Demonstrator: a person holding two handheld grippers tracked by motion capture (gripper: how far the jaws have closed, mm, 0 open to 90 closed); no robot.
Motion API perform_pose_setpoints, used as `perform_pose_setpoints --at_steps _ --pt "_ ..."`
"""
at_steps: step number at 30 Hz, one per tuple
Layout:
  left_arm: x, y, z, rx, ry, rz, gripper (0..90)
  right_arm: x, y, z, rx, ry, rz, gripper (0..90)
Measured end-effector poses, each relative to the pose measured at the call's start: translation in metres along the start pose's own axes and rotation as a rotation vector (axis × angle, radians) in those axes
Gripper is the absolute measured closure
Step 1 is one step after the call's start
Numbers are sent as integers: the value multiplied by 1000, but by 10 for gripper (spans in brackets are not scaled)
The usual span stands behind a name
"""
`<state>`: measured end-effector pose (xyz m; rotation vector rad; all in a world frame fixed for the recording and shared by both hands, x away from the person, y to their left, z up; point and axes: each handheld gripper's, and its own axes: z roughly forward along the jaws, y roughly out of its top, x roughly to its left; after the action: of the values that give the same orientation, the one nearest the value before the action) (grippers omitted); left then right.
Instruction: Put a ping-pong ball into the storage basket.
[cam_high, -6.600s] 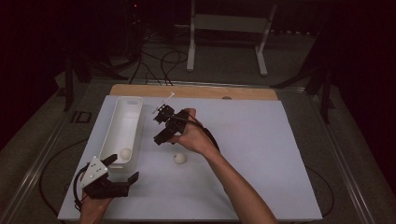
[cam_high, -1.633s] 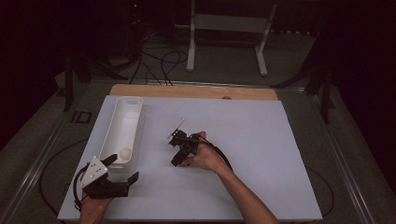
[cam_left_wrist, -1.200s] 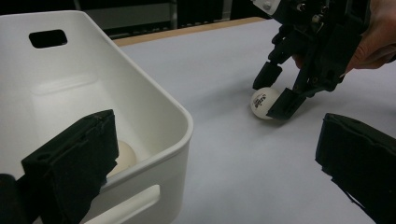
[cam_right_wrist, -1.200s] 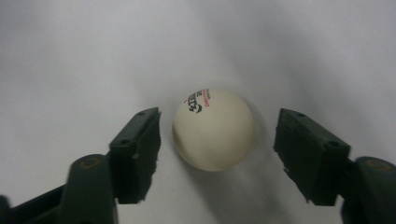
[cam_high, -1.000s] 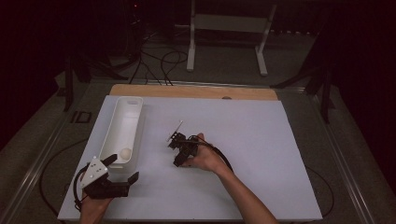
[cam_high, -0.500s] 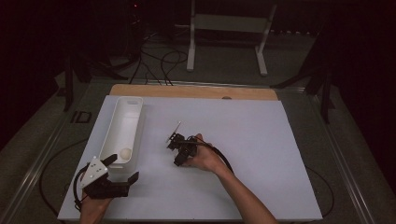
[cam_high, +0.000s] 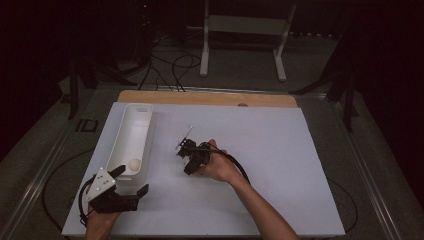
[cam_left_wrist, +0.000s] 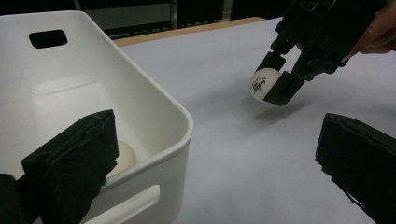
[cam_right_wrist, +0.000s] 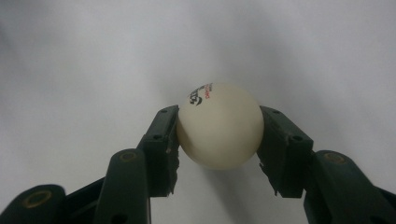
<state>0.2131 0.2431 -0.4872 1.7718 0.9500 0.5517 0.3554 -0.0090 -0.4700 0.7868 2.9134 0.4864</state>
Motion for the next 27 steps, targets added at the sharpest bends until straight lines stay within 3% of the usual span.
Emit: perform_pose_setpoints --at_steps 27 --pt "0 0 0 0 0 0 0 2 14 -16 -31 -1 6 505"
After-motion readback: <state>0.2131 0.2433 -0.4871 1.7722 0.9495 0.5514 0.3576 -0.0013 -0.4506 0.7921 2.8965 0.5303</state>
